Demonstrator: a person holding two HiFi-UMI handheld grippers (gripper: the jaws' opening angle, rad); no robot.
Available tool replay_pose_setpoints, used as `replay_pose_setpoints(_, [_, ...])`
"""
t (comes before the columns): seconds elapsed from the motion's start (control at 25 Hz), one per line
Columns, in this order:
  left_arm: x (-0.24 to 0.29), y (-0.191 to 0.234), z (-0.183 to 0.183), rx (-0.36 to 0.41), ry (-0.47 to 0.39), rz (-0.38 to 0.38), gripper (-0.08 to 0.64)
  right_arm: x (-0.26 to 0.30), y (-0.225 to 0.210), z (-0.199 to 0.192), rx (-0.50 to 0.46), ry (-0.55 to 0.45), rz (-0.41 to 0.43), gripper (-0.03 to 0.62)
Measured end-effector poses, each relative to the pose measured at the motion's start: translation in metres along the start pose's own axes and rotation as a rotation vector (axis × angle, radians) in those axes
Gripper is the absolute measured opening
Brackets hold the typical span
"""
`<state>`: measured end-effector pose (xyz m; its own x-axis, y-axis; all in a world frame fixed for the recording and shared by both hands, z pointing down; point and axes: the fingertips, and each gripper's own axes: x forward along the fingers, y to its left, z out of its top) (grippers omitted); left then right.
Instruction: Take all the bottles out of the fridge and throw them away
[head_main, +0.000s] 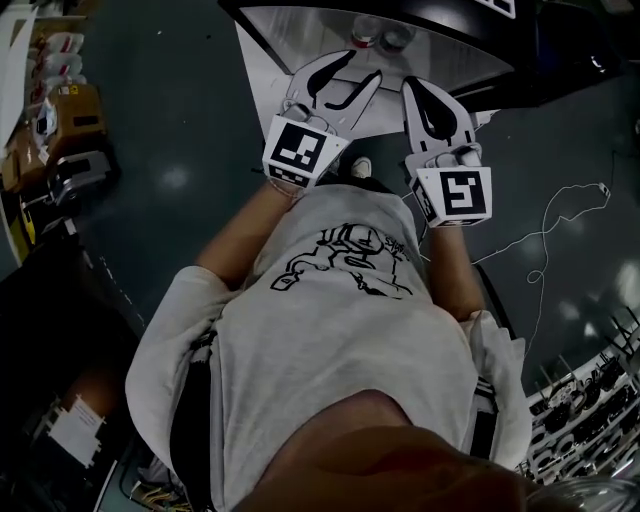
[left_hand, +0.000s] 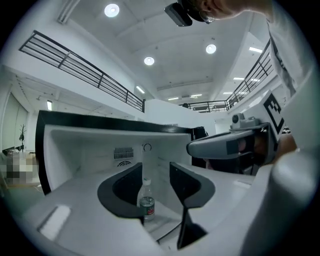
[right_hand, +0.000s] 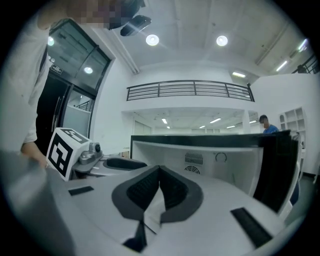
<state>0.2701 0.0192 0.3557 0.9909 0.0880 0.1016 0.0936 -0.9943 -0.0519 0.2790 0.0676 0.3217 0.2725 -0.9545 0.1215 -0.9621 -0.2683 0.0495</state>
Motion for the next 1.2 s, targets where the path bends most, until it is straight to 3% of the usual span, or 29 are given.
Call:
replay_pose_setpoints(0.4, [0.039,0.026,-0.045,-0.018,0.04,0.008,0.194,0.029,-0.014,-0.04,-0.021,0.035,-0.058,0.009])
replay_pose_setpoints(1.2, [0.123,0.084,-0.116,0.003,0.122,0.055,0.195,0.081,-0.054,-0.081,-0.06,0.051,-0.109,0.011])
